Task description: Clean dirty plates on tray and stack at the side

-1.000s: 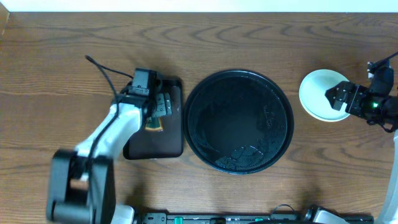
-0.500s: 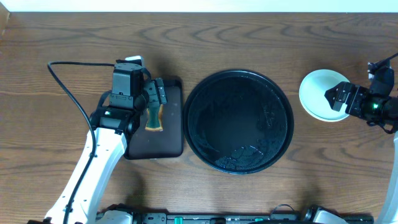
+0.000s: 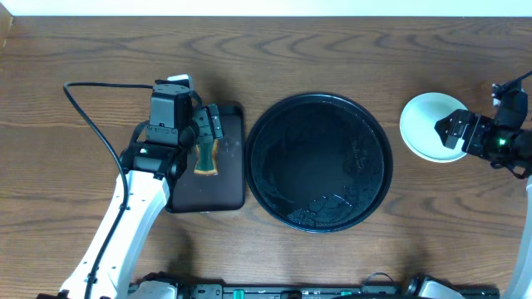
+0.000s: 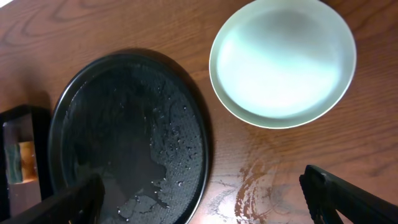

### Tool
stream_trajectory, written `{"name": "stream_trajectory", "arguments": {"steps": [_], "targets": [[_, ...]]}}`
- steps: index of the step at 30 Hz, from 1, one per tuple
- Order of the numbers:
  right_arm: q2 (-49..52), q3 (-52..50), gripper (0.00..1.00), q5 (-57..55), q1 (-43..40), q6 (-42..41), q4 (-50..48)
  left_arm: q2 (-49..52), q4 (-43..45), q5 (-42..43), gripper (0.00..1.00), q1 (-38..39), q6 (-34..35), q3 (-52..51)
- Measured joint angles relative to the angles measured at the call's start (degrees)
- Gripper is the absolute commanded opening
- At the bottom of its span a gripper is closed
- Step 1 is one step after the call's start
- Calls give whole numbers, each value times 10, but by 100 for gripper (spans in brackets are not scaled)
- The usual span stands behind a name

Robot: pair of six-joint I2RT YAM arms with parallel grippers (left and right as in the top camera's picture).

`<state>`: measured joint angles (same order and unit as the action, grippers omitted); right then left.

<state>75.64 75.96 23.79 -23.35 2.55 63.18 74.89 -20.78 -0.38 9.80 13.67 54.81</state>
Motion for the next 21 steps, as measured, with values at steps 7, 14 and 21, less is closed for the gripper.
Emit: {"name": "stream_trajectory", "arguments": {"steps": [7, 14, 21], "targets": [[-102, -19, 99, -21, 55, 3, -35, 0, 0, 0, 90, 0, 0, 0], [-303, -201, 99, -80, 192, 29, -417, 0, 0, 0, 90, 0, 0, 0], [-544, -524, 99, -89, 242, 44, -753, 0, 0, 0, 90, 0, 0, 0]]}}
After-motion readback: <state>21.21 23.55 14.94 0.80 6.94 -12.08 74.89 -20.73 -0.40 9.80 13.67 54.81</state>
